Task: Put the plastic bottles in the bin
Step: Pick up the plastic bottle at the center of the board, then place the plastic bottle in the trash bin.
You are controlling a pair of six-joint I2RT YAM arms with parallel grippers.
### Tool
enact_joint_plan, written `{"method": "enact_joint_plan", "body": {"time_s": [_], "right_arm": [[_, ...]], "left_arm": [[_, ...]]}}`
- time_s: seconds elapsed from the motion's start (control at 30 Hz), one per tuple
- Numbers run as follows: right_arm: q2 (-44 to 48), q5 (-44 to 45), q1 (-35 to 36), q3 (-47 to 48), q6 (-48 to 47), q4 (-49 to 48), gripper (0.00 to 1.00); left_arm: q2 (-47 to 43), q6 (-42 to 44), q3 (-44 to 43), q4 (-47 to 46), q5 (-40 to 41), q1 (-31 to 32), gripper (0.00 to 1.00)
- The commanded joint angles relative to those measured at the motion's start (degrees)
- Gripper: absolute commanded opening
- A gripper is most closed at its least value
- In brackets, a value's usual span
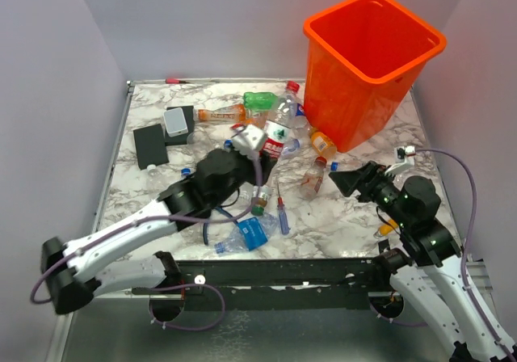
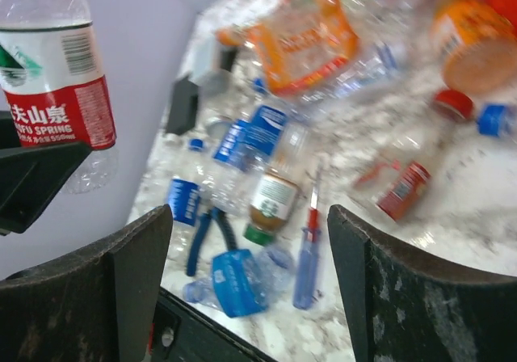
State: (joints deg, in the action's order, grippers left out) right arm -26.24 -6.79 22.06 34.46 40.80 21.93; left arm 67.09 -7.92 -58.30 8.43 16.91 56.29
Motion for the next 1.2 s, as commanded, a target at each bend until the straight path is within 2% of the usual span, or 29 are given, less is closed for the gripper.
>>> {"method": "enact_joint_plan", "body": {"time_s": [0.0, 0.13, 0.27, 0.37, 0.47, 0.57, 0.67, 0.8, 0.97, 1.17], "right_arm": [[1.6, -9.6, 0.2, 1.9, -1.8, -13.5, 0.82], [-6.1, -22.8, 0.1, 8.7, -0.8, -22.3, 0.79], [-13.7, -24.2, 0.5, 17.4, -1.2, -25.5, 0.79], [-20.2, -24.4, 2.4, 24.0, -2.6, -25.3, 0.8], [-27.0, -16.9, 12.1, 31.5, -7.5, -21.3, 0.87], [-33.4, -6.4, 21.7, 38.7, -12.3, -15.1, 0.87], [-35.4, -3.3, 22.3, 38.7, -9.7, -16.6, 0.87], [-37.2, -3.9, 22.3, 38.5, -6.3, -20.1, 0.86], [-38.3, -1.1, 22.3, 39.0, -4.8, -22.3, 0.8], [-40.7, -4.0, 22.3, 41.5, -5.3, -23.1, 0.78]], "left_arm": [[-17.3, 4.6, 15.1, -18.8, -5.9, -0.6, 0.48], [-28.0, 5.1, 25.6, -25.2, -11.1, -0.7, 0.47], [-33.9, 6.0, 34.3, -33.6, -12.9, -0.7, 0.41], [-34.0, 7.0, 34.7, -34.7, -13.8, -0.7, 0.37], [-33.8, 7.6, 35.3, -36.3, -16.2, -0.7, 0.34], [-34.7, 7.3, 36.9, -39.1, -16.9, -0.6, 0.31], [-35.8, 7.6, 37.5, -39.6, -16.1, -0.3, 0.28], [-36.3, 9.0, 37.9, -39.7, -15.1, 1.0, 0.26], [-35.7, 9.6, 37.9, -39.7, -15.6, 2.3, 0.25], [-35.8, 9.6, 37.8, -39.6, -14.9, 2.9, 0.25]]}}
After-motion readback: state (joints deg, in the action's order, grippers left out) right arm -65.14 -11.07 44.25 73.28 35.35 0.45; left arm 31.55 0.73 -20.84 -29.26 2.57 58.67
